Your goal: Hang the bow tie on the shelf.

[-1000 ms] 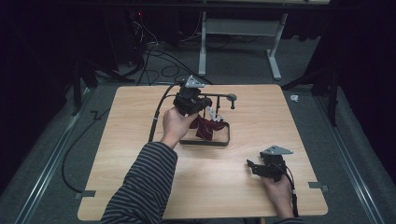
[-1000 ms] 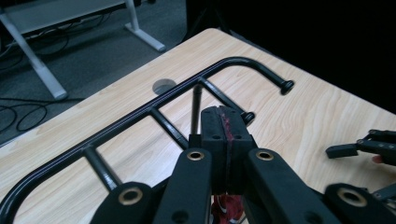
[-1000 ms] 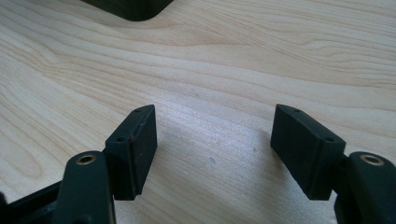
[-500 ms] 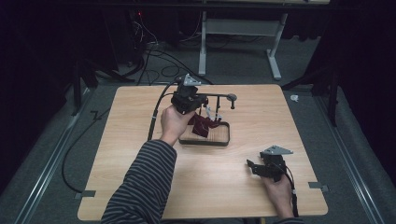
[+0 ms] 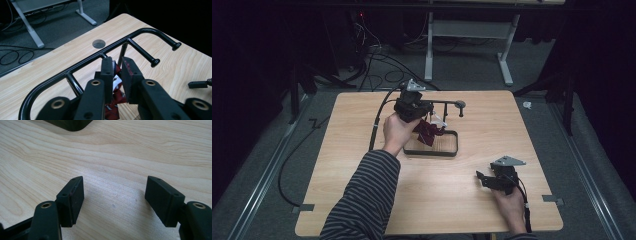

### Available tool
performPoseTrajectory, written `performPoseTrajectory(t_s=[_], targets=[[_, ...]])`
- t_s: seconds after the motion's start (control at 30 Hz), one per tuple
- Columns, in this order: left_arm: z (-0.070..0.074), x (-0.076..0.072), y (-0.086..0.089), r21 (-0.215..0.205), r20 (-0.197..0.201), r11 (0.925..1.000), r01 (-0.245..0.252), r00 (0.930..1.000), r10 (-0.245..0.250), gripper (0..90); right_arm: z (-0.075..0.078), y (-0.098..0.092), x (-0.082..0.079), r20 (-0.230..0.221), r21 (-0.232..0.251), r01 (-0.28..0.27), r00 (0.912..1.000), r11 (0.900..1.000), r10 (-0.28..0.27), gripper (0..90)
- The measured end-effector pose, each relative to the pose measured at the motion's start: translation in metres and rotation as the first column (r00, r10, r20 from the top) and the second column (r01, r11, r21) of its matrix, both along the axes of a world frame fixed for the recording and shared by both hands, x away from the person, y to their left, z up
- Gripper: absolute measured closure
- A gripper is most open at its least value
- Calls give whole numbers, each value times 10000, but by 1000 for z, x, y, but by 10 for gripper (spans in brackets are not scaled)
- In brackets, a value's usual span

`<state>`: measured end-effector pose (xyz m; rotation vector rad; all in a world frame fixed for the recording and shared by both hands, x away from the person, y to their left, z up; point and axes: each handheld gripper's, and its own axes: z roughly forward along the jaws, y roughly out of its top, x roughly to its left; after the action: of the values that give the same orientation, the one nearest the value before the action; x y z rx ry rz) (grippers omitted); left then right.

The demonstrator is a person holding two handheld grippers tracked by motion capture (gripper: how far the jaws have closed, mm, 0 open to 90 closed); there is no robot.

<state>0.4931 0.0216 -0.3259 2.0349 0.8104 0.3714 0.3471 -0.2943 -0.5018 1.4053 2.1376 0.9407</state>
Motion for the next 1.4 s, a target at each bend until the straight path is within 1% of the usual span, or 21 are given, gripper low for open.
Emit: performPoseTrajectory(t_s=[0.23,0.3,0.37,0.47,0.5,0.57,0.77,0.9,0.97,1.0,1.13,1.3,1.37,1.4], targets=[[0,-7,9,-182,15,9998,-50,10000,50,716,0,0,0,5,-3,-2,10000,10000,2,328],[0,-10,12,-158,60,9998,-97,9999,98,692,0,0,0,3,-6,-5,10000,10000,5,328],[1,-14,14,36,173,9999,-124,9998,123,681,0,0,0,2,-7,-1,10000,10000,1,328],[4,-19,17,4,273,9999,-124,9996,124,652,0,0,0,11,-24,-2,10000,10000,2,328],[4,-22,20,-85,306,9999,-124,9995,127,648,0,0,0,31,-47,-17,10000,10000,17,328],[4,-25,23,-131,327,9998,-152,9993,156,639,0,0,0,43,-46,-11,10000,10000,12,328],[2,-32,31,-100,266,9998,-173,9995,176,618,0,1,0,42,-69,-1,10000,10000,1,328],[0,-38,41,-251,299,9993,-263,9992,270,605,0,1,0,52,-64,-5,10000,10000,5,328],[0,-39,43,-225,293,9994,-257,9992,263,603,0,1,0,56,-73,-8,10000,10000,8,328],[-1,-42,46,-268,283,9991,-314,9991,321,602,0,1,0,57,-74,-8,10000,10000,8,328],[-1,-45,51,-301,282,9990,-329,9990,337,598,0,1,0,59,-78,-8,10000,10000,9,328],[-4,-51,59,-445,224,9981,-427,9988,437,592,0,1,0,69,-93,-18,10000,10000,19,328],[-5,-52,60,-381,202,9984,-425,9989,433,590,0,1,0,68,-100,-14,10000,9999,15,328],[-6,-53,63,-439,184,9980,-453,9988,462,590,0,1,0,68,-101,-12,10000,9999,13,328]])
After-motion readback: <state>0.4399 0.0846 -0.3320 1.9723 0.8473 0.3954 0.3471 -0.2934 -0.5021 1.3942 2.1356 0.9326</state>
